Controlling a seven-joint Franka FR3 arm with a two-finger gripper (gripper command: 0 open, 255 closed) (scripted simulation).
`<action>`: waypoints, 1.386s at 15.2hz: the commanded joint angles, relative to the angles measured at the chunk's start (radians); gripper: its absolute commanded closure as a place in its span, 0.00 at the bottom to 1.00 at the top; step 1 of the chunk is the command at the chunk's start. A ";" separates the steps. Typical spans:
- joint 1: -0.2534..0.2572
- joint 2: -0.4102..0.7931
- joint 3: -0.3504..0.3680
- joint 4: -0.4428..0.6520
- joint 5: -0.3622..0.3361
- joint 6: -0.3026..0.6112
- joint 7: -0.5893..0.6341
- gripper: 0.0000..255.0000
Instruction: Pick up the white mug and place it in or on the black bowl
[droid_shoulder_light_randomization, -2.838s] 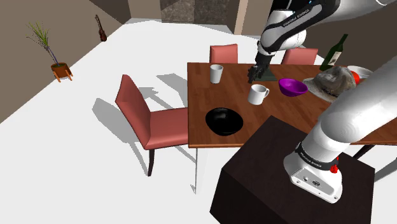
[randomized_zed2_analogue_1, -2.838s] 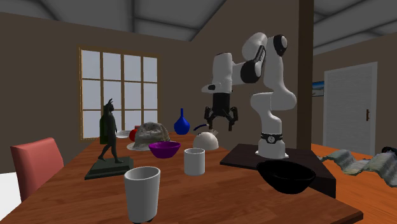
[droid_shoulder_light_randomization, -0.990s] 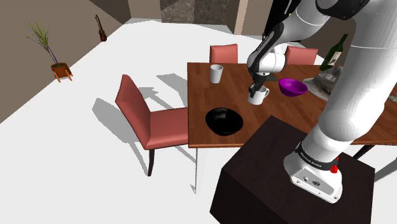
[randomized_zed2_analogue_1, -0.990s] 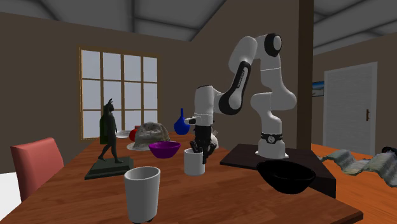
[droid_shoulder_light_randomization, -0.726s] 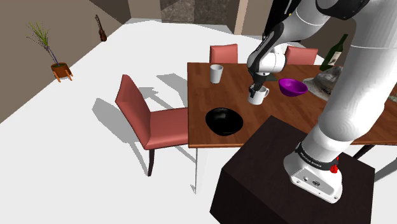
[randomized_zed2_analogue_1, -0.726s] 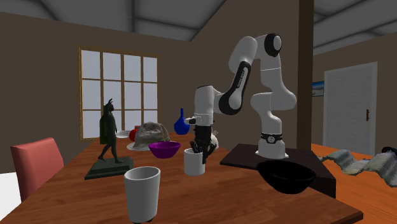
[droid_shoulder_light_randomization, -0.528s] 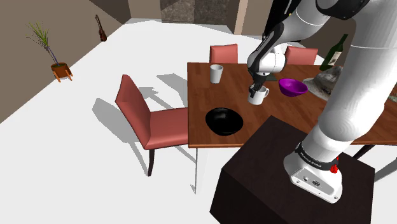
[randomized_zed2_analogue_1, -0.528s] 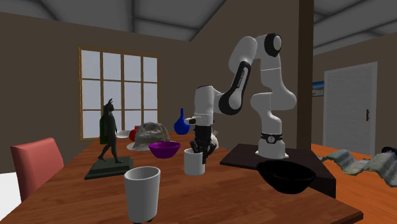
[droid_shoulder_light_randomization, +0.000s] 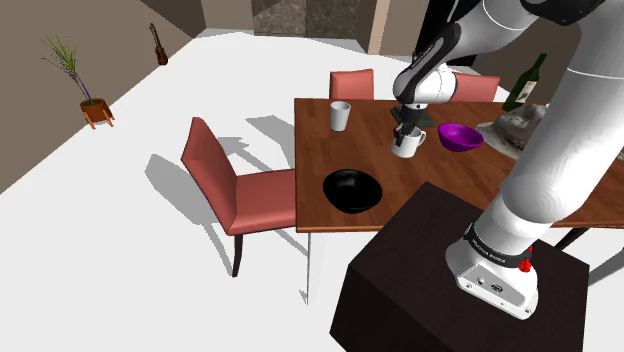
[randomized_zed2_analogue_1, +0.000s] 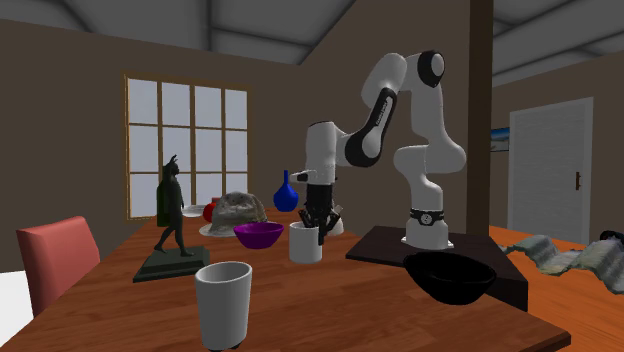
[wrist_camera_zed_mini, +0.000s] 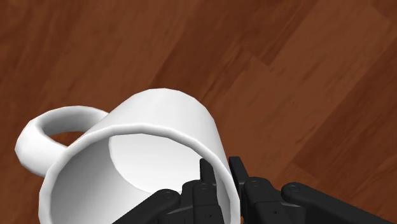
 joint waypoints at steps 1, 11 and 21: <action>0.005 -0.027 -0.010 0.001 -0.026 -0.025 0.017 1.00; 0.015 -0.154 -0.030 0.025 -0.135 -0.159 0.096 1.00; 0.012 -0.255 -0.025 0.070 -0.200 -0.295 0.144 1.00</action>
